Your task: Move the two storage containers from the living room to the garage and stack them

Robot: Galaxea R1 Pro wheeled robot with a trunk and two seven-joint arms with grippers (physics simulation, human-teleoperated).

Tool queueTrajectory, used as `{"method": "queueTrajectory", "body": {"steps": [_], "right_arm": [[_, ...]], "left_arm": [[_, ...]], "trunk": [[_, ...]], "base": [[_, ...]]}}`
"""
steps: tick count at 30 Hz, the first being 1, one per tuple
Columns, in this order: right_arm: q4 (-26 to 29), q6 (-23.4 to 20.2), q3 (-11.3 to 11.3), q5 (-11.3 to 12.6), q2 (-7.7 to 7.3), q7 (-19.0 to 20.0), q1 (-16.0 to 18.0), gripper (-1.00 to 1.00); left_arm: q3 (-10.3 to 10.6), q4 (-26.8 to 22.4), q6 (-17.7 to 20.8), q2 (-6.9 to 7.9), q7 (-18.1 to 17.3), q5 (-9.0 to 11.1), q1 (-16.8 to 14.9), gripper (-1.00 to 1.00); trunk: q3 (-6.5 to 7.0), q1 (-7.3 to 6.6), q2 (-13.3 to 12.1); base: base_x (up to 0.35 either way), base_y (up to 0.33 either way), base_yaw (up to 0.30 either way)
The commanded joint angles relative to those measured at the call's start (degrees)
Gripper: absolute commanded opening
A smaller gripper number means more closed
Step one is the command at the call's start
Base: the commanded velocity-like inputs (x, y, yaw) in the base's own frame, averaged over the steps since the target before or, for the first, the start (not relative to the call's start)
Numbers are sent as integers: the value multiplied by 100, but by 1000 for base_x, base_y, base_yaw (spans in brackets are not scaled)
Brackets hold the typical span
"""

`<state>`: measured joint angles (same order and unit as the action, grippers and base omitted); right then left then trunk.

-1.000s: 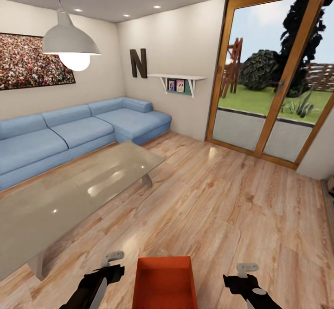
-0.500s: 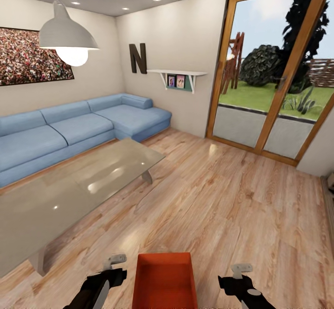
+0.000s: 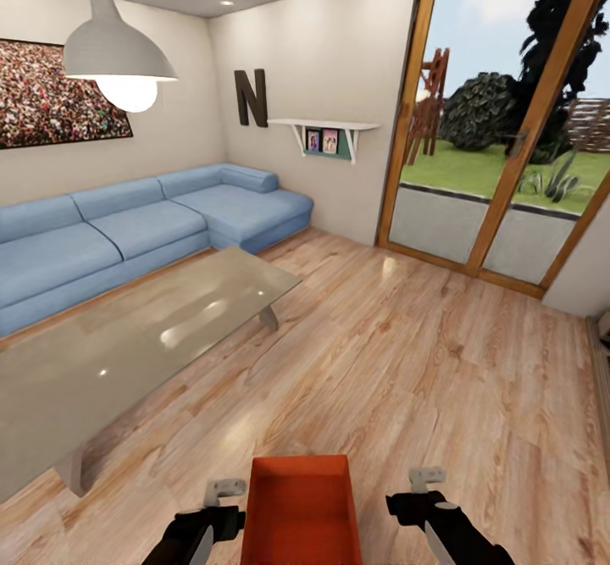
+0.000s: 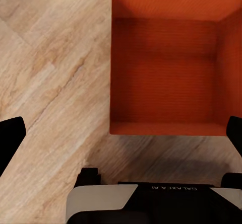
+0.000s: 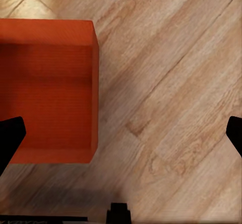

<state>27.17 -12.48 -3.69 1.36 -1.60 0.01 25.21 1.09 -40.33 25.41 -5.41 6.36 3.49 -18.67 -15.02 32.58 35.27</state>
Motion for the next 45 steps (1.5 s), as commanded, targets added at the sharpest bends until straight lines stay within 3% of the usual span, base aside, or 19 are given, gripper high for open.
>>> {"method": "queueTrajectory", "body": {"steps": [1,14,45], "right_arm": [[34,-62,-34,16,-7,2,2,100],[32,-97,-53,42,28,421,2,100],[-361,-18,-53,23,99,429,2,100]], "left_arm": [[13,-10,30,-1,39,38,-1,100],[5,-19,47,19,75,28,0,100],[14,-28,43,-4,47,16,-3,100]], "trunk": [[-18,2,8],[-138,2,8],[-423,2,8]], "base": [[0,0,0],[0,0,0],[0,0,0]]}}
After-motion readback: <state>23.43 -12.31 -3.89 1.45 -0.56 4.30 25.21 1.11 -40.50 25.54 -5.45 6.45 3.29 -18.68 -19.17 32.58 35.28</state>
